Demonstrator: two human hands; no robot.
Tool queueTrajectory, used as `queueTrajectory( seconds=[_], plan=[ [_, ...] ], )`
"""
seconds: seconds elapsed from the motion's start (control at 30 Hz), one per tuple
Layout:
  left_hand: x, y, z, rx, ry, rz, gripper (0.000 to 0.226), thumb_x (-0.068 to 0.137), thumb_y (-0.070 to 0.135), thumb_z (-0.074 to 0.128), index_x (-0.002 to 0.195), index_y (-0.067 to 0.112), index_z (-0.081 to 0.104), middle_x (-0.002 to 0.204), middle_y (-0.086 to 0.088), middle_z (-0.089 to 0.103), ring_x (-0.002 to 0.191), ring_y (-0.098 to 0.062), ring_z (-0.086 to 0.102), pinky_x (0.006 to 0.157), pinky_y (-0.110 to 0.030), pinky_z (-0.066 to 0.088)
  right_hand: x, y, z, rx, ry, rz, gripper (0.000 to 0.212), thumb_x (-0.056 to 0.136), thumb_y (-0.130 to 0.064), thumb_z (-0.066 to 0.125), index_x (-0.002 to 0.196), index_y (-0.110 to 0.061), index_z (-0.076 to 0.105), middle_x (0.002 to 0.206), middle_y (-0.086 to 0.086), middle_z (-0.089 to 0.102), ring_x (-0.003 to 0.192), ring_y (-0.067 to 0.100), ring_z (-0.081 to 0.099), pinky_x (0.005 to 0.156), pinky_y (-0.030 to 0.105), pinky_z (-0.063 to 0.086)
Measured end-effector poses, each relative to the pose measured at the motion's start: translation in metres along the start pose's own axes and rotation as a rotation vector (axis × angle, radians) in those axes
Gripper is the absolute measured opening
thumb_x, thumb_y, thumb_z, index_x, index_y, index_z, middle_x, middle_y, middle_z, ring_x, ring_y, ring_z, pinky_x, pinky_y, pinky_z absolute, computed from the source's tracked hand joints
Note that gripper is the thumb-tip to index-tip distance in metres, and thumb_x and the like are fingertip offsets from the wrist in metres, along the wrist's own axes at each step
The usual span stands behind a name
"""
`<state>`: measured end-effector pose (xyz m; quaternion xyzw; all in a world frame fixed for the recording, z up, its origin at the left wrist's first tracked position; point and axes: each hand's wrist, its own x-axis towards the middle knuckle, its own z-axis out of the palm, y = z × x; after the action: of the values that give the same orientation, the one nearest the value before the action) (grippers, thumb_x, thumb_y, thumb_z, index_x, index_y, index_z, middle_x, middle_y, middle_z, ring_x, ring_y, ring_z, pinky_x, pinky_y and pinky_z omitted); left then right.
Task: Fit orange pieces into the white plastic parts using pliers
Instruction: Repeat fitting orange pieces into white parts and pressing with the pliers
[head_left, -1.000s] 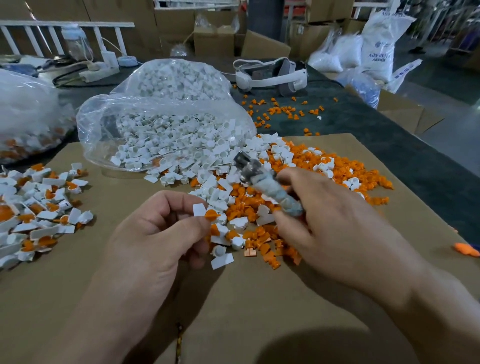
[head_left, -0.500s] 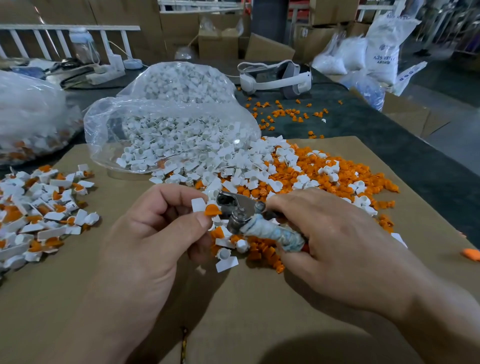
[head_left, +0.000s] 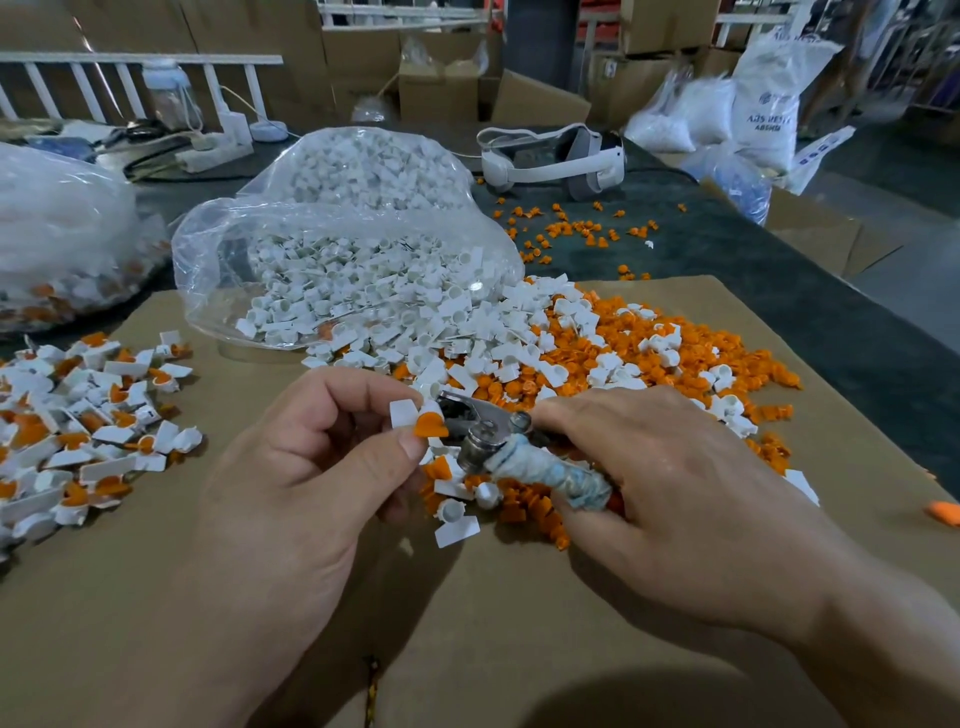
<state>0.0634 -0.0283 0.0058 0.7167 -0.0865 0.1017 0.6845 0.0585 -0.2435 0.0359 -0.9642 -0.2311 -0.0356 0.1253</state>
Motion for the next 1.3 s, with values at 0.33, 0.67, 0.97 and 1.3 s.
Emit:
queueTrajectory(
  seconds=[0.33,0.67,0.97,1.3],
  plan=[
    [0.002,0.002,0.0,0.06,-0.06,0.131,0.025,0.071,0.04,0.073,0.089,0.023,0.07,0.07,0.011,0.068,0.064,-0.001,0.064,0.057,-0.016,0.052,0.0,0.001,-0.003,0.024,0.014,-0.043,0.046,0.083,-0.052,0.033,0.119,-0.033,0.054,0.094,-0.02,0.058,0.085,0.005,0.05,0.084,0.036,0.042],
    [0.001,-0.004,-0.004,0.091,-0.014,0.07,0.02,0.071,0.032,0.085,0.088,0.03,0.074,0.069,0.003,0.069,0.06,-0.01,0.064,0.054,-0.02,0.053,-0.002,0.004,0.001,-0.012,0.006,-0.033,0.054,0.086,-0.039,0.041,0.138,-0.028,0.046,0.123,-0.015,0.058,0.111,0.004,0.05,0.09,0.023,0.042],
    [0.005,-0.017,-0.008,0.023,-0.016,0.034,0.028,0.066,0.045,0.073,0.09,0.03,0.074,0.068,-0.004,0.068,0.058,-0.02,0.064,0.05,-0.027,0.05,-0.002,0.001,0.0,0.037,0.038,-0.036,0.048,0.085,-0.037,0.042,0.132,-0.029,0.05,0.113,-0.016,0.061,0.101,0.006,0.055,0.082,0.032,0.05],
    [0.003,-0.015,-0.011,0.098,-0.093,0.034,0.031,0.067,0.049,0.07,0.095,0.034,0.074,0.073,-0.001,0.07,0.063,-0.016,0.065,0.053,-0.026,0.053,-0.003,0.001,0.0,0.051,-0.01,-0.048,0.051,0.084,-0.052,0.03,0.129,-0.035,0.047,0.109,-0.021,0.057,0.095,0.001,0.049,0.082,0.028,0.047]
  ],
)
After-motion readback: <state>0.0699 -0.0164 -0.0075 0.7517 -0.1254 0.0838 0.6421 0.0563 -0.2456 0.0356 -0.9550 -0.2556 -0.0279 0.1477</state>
